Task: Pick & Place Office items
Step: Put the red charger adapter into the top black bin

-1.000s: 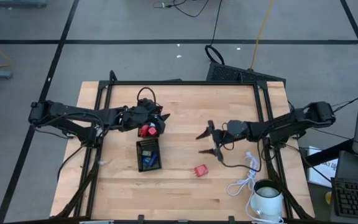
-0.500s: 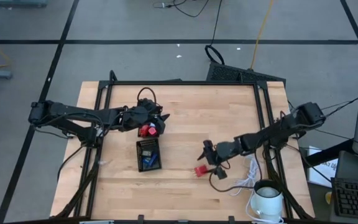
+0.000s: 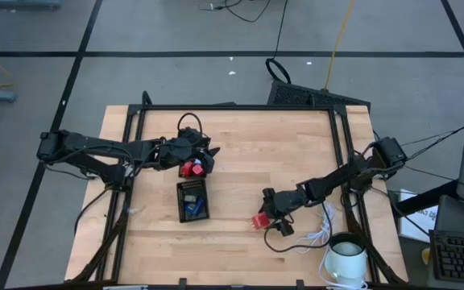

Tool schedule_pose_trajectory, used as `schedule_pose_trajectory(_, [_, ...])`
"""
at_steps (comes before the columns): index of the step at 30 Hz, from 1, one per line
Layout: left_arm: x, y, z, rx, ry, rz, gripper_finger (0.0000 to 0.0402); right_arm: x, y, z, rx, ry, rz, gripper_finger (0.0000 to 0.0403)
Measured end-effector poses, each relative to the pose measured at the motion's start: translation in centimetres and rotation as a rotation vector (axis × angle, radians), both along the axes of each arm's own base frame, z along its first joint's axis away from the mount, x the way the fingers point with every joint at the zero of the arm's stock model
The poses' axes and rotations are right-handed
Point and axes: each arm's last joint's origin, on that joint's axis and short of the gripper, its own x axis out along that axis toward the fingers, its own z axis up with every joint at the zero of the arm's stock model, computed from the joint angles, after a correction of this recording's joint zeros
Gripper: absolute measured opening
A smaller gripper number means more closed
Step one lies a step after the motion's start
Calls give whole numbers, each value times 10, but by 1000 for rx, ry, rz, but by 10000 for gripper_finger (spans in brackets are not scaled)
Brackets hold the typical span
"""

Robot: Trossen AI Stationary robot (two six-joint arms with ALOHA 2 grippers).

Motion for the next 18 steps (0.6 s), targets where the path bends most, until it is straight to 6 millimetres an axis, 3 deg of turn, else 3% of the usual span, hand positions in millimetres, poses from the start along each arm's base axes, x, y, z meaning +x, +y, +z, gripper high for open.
schedule_pose_trajectory(5, [0, 1, 0, -2, -1, 6, 255, 1, 0, -4, -37, -15, 36, 274])
schedule_pose_trajectory(11, [0, 1, 0, -2, -2, 6, 255, 4, -5, -1, -145, -77, 26, 204])
schedule_pose_trajectory(18, [0, 1, 0, -2, -1, 6, 255, 6, -10, 3, -194, -117, -6, 203])
